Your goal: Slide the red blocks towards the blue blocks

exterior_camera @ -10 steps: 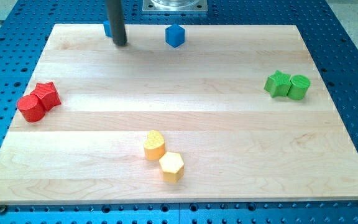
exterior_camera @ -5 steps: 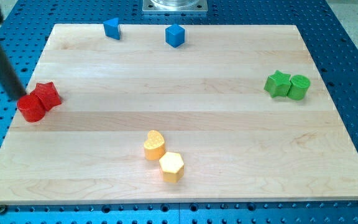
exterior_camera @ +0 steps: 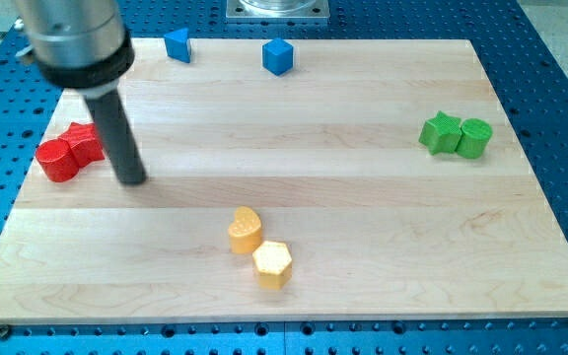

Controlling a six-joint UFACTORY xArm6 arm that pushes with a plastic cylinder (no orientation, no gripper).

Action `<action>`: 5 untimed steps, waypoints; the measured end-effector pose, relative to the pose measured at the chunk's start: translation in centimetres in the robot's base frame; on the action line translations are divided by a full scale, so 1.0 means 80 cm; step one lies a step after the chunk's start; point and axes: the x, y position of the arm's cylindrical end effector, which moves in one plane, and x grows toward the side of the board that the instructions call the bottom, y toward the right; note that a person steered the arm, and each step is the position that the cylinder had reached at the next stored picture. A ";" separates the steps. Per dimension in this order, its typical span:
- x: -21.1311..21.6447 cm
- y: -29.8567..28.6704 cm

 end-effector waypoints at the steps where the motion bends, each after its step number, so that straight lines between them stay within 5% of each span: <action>1: 0.026 -0.113; 2: 0.009 -0.141; 5: -0.185 0.035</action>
